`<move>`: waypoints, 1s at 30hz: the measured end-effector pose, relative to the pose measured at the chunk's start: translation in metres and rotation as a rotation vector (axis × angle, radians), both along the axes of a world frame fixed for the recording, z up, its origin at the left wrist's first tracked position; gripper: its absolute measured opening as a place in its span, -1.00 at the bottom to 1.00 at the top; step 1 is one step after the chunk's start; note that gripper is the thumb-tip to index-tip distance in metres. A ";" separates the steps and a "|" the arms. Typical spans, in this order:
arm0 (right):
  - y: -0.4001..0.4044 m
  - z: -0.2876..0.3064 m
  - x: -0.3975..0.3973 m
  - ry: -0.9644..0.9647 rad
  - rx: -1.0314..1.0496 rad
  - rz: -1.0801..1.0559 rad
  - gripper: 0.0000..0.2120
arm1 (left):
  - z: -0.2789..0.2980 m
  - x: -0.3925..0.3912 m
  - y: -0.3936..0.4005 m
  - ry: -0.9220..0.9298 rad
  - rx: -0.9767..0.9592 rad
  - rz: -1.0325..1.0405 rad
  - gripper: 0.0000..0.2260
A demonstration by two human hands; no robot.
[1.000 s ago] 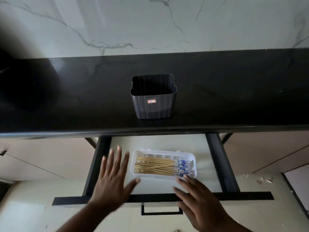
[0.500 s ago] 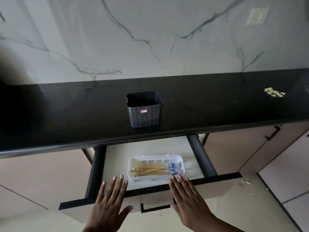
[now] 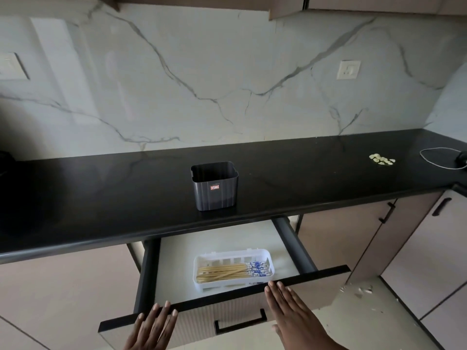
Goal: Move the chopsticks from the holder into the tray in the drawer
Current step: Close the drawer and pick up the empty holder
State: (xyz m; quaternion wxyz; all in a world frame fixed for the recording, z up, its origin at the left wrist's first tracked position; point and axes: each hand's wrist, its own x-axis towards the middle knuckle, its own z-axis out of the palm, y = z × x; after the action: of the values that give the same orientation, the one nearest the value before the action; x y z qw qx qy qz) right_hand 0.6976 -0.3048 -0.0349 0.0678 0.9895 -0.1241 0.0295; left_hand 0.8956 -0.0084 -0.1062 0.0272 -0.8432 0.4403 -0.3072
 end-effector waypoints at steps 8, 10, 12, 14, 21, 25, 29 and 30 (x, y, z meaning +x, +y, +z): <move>-0.006 0.018 0.026 0.058 0.025 -0.015 -0.10 | 0.021 0.028 -0.015 0.113 0.052 0.070 -0.55; -0.011 0.016 0.036 0.109 0.050 -0.027 -0.09 | 0.027 0.033 -0.018 0.218 0.122 0.125 -0.20; -0.021 0.013 0.047 0.080 0.021 -0.039 -0.07 | 0.032 0.040 -0.028 0.384 0.151 0.139 0.20; -0.032 0.008 0.061 0.039 -0.014 -0.032 -0.05 | 0.042 0.044 -0.040 0.486 0.174 0.138 0.21; -0.075 -0.006 0.112 -0.025 0.040 0.082 -0.10 | 0.054 0.081 -0.079 0.585 0.164 0.142 0.26; -0.106 -0.011 0.135 -0.047 -0.009 0.179 -0.19 | 0.051 0.105 -0.095 0.459 0.154 0.167 0.01; -0.136 -0.012 0.153 -0.038 -0.039 0.269 -0.21 | 0.053 0.124 -0.110 0.339 0.163 0.195 -0.26; -0.142 -0.013 0.157 -0.040 -0.044 0.292 -0.21 | 0.053 0.128 -0.113 0.308 0.164 0.180 -0.23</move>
State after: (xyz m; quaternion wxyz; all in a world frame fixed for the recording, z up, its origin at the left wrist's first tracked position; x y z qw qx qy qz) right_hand 0.8546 -0.4468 -0.0476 0.0822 0.9945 0.0205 0.0617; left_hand 1.0234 -0.1217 -0.0528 0.0557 -0.9113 0.3855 -0.1337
